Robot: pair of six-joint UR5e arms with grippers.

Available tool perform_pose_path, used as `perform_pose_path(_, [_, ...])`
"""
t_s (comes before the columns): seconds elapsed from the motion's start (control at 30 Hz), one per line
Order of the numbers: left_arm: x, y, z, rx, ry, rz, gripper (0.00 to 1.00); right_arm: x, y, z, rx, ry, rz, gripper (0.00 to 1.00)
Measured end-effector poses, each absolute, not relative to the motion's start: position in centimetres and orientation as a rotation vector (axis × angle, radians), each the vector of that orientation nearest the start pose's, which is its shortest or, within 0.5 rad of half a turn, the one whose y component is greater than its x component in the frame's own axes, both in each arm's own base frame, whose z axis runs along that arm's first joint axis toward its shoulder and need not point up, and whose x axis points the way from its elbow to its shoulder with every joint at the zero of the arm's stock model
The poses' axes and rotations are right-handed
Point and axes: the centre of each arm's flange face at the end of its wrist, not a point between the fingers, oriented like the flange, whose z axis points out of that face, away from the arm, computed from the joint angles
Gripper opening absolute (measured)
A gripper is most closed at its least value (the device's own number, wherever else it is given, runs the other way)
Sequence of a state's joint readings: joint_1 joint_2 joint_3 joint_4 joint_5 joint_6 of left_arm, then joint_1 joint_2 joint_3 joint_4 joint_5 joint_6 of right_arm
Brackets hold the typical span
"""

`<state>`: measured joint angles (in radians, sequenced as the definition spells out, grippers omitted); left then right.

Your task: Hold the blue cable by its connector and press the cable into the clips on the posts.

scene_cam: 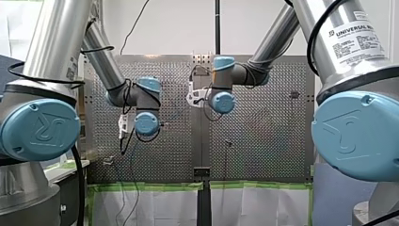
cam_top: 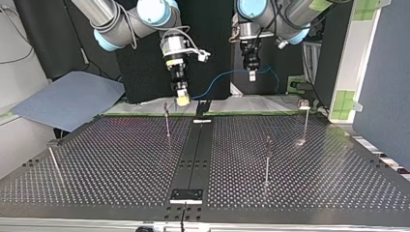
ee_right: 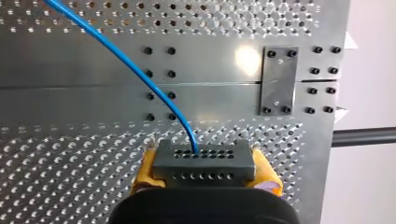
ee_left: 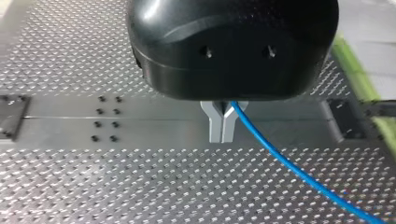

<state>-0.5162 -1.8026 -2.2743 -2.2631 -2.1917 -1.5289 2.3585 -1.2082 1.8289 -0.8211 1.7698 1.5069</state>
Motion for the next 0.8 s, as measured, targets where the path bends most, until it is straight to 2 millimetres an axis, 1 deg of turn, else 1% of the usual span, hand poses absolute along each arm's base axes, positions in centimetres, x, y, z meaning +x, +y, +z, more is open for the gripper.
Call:
perform_pose_path(0.2, [34.2,-26.0,19.0,-0.063,1.576,0.102,0.00,49.9,-33.5,25.8,1.438,-0.741,1.745,0.00])
perform_pose_path(0.27, [35.3,-25.7,20.5,-0.080,1.558,0.097,0.00,50.2,-33.5,25.8,1.444,-0.734,1.751,0.00])
perform_pose_path(0.53, [38.8,-23.1,26.7,-0.179,1.478,0.135,0.00,51.4,-33.8,26.0,1.468,-0.714,1.770,0.00])
perform_pose_path(0.73, [40.1,-21.6,30.4,-0.219,1.432,0.149,0.00,52.0,-33.9,26.5,1.481,-0.704,1.790,0.00])
perform_pose_path(0.8, [40.1,-21.2,31.2,-0.226,1.426,0.160,0.00,52.3,-34.1,26.9,1.484,-0.699,1.801,0.00])
